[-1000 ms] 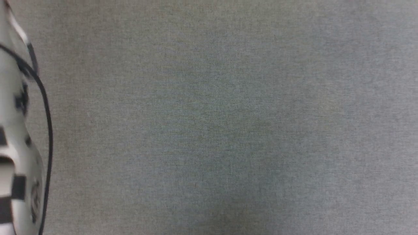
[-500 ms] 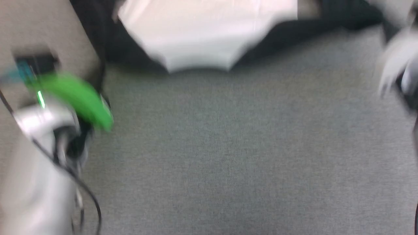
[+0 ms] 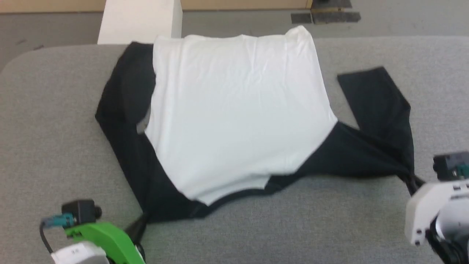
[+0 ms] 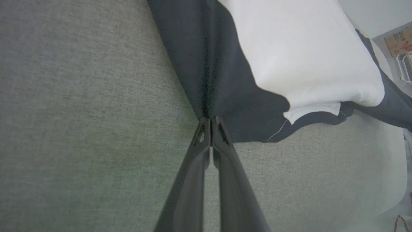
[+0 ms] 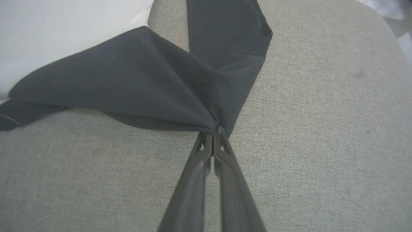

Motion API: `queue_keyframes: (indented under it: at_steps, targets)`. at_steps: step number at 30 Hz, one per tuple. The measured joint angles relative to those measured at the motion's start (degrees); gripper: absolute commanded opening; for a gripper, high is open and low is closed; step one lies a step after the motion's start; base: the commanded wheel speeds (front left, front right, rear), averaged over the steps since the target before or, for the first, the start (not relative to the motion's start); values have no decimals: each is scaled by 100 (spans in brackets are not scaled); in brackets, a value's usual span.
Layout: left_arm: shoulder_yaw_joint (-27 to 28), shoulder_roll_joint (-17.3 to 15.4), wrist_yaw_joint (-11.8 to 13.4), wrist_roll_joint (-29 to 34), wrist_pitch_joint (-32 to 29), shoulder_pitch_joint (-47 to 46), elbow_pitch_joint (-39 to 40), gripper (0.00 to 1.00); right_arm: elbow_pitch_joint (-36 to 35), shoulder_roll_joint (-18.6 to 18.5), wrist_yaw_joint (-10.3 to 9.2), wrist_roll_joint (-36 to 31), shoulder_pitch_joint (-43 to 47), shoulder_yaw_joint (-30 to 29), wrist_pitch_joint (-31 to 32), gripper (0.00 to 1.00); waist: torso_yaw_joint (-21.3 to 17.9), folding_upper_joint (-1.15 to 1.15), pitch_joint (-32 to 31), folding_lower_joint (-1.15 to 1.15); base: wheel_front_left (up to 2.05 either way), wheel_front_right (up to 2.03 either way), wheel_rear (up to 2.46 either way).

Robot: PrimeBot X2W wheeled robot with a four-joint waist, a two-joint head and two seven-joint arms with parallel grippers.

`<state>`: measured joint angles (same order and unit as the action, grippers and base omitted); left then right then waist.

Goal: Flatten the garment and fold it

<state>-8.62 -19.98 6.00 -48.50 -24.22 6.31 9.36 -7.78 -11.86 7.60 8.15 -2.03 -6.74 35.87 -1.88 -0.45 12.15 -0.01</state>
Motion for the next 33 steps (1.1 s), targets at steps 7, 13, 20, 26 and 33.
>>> queue_keyframes:
  at_steps: [7,13,20,26,33]
  targets:
    - [-294,1,20,-82,-361,627,160,0,-601,441,0,-179,922,-538,598,0,89,0,-275,0,0,0,0]
    - [-525,-1,114,-322,-758,1049,242,0,-787,678,0,-276,1419,-890,994,0,184,0,-428,0,0,0,0]
    - [-691,-3,191,-398,-1044,1246,223,0,-601,849,0,-315,1752,-1002,1126,0,248,0,-482,0,0,0,0]
    - [-722,22,192,-380,-964,1247,89,0,-144,883,0,-296,1756,-1009,989,0,256,0,-501,0,0,0,0]
    - [-414,85,124,-249,-238,1177,55,0,-349,899,0,-52,1682,-1235,417,0,240,0,-502,0,0,0,0]
